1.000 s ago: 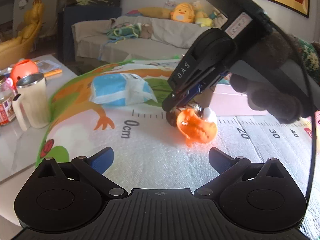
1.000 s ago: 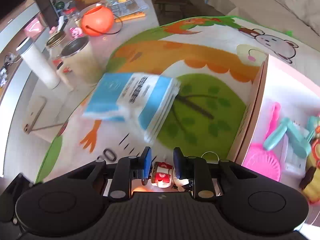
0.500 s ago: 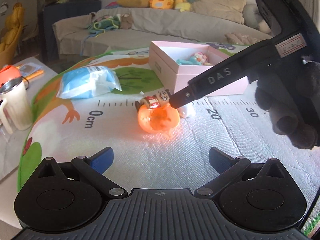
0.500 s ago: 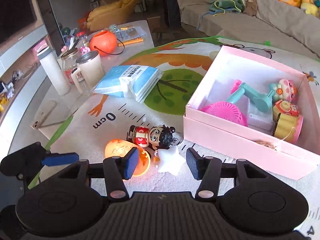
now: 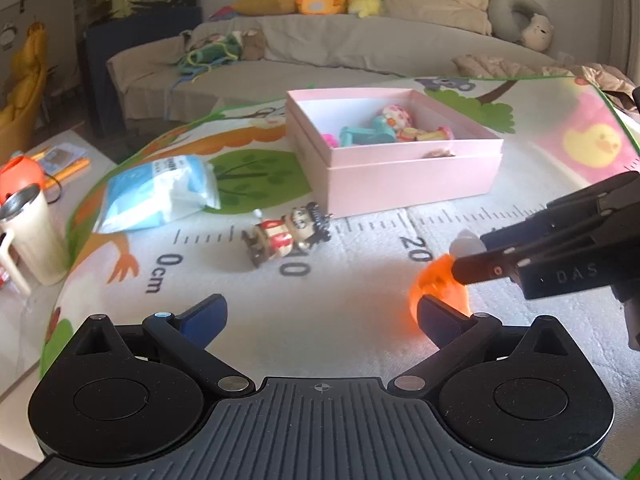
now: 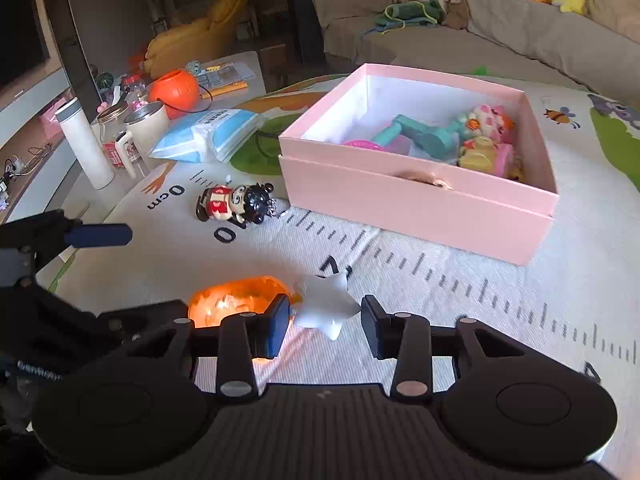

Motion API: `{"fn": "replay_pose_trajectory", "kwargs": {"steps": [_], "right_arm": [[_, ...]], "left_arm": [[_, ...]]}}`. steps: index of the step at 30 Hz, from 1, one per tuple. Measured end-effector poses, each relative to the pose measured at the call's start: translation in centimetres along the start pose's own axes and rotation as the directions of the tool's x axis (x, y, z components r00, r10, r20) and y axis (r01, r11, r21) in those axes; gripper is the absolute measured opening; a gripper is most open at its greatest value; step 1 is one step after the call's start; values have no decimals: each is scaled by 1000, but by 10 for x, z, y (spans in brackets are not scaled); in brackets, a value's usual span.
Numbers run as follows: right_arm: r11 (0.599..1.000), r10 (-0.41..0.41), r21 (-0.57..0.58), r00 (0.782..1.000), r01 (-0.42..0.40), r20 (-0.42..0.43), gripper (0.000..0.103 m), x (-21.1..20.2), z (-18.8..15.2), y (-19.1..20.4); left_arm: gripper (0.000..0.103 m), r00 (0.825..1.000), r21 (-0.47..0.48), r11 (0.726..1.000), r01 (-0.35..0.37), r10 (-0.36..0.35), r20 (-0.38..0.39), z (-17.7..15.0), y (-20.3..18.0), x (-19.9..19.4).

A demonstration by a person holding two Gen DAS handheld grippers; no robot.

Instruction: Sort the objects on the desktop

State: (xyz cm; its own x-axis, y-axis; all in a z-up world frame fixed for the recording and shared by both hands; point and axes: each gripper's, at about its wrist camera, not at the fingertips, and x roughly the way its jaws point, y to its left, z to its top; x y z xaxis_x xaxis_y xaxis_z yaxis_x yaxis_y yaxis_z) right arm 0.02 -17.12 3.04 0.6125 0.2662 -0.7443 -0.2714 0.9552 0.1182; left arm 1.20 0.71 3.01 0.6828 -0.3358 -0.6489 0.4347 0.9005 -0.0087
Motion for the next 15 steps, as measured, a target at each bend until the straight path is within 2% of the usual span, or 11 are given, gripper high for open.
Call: {"fn": "replay_pose_trajectory", "kwargs": {"steps": [3,5,7,10,13,15], "right_arm": [[999,38,28,999,-38,-2,39,-17,-18,-11],[998,21,55,999,-23,27,43,-26,-26,-19],[995,-15,99,997,8,75,58,-33,-31,-31],[978,-74,202,987,45,140,65,-36,-37,-51],[959,-153,265,970,99,191,71,-32,-45,-61],[952,-187,280,963,128,196,73,-28,-51,-63]], "left_arm": [[103,999,41,998,50,-50,-8,1,-16,2],[103,997,72,994,78,-77,-24,-2,-27,2],[103,995,101,990,98,-94,-41,-6,-37,4],[103,993,131,986,107,-99,-60,-9,-48,7],[103,996,177,982,60,-49,-68,-11,-57,12],[103,998,212,977,-17,29,-56,-10,-58,15]]}}
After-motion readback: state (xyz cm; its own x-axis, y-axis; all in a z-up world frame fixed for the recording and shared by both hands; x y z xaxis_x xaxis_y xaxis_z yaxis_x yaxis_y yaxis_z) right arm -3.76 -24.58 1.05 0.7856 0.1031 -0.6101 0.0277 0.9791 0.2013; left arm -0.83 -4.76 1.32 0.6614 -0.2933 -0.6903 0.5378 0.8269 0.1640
